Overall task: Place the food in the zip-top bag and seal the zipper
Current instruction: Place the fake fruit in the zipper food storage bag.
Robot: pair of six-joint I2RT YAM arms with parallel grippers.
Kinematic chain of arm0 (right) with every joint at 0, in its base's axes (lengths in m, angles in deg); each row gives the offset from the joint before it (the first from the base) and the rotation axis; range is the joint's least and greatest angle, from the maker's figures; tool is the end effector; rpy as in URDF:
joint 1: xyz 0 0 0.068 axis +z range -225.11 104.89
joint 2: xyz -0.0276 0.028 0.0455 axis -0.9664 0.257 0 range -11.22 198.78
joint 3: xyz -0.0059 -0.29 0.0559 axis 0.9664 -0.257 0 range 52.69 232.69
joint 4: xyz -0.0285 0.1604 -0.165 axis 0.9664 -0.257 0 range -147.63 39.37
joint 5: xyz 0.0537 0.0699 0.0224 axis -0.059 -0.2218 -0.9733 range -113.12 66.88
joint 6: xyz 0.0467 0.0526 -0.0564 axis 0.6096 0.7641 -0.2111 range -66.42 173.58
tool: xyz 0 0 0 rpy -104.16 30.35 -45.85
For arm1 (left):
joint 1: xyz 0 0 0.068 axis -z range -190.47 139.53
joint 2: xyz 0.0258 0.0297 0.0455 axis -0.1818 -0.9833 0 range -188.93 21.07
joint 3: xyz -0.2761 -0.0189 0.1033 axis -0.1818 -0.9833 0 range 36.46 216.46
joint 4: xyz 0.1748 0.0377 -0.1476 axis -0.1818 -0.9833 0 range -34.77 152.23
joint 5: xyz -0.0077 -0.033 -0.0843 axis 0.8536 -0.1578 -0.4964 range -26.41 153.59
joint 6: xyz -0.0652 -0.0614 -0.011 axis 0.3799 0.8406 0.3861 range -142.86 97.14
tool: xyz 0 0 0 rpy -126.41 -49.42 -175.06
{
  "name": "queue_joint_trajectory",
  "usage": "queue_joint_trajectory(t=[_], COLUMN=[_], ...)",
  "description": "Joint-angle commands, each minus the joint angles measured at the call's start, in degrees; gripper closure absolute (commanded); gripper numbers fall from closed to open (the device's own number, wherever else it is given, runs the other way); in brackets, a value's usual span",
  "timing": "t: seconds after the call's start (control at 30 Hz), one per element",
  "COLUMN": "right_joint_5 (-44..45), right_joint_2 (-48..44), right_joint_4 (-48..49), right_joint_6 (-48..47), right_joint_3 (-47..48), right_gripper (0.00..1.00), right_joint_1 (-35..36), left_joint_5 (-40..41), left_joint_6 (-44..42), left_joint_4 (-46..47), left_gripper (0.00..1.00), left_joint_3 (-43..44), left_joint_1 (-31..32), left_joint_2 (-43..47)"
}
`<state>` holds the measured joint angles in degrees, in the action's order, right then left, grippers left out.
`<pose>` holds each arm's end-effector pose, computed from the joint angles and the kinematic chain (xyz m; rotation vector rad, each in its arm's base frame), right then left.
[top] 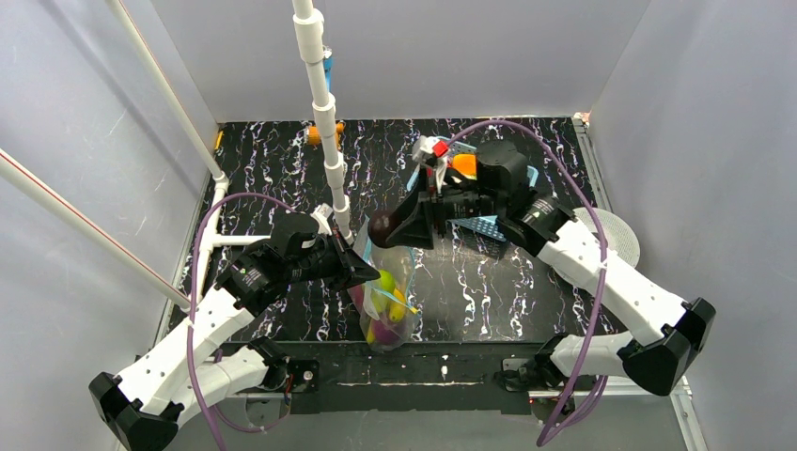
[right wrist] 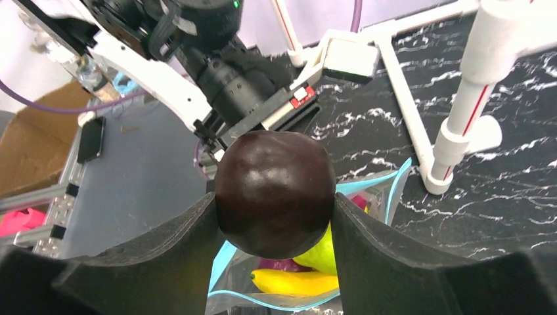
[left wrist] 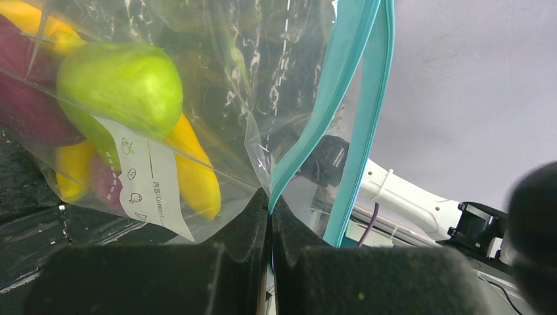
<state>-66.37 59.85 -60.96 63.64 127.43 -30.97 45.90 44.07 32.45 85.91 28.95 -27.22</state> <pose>0.1536 0.2258 0.4435 -1.0947 1.4808 1.3169 0.1182 -0.1288 0.3200 -0.3524 2.3638 -1.3528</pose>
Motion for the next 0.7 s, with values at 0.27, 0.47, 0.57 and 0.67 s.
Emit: queue_joint_trajectory(t=[0.27, 0.47, 0.57, 0.67], right_joint_5=[14.4, 25.4, 28.9, 33.0], right_joint_2=[4.8, 4.3, 4.7, 5.6], right_joint_4=[-15.9, -14.6, -13.9, -14.0], right_joint_6=[-14.8, -15.7, -15.8, -16.0], right_joint_3=[6.2, 4.0, 3.7, 3.9], right_gripper=[0.70, 0.48, 0.40, 0.32], right_joint_1=[9.2, 11.6, 12.1, 13.3], left_joint_5=[-1.3, -1.3, -1.3, -1.2], left_joint_6=[-0.2, -0.1, -0.1, -0.1], left_joint_4=[0.1, 0.1, 0.1, 0.0], left_gripper=[1.00, 1.00, 1.00, 1.00], left_joint_3=[0.0, 0.0, 0.0, 0.1], left_joint_1=[-0.1, -0.1, -0.1, 0.0], left_joint_2=[0.3, 0.6, 0.7, 0.8])
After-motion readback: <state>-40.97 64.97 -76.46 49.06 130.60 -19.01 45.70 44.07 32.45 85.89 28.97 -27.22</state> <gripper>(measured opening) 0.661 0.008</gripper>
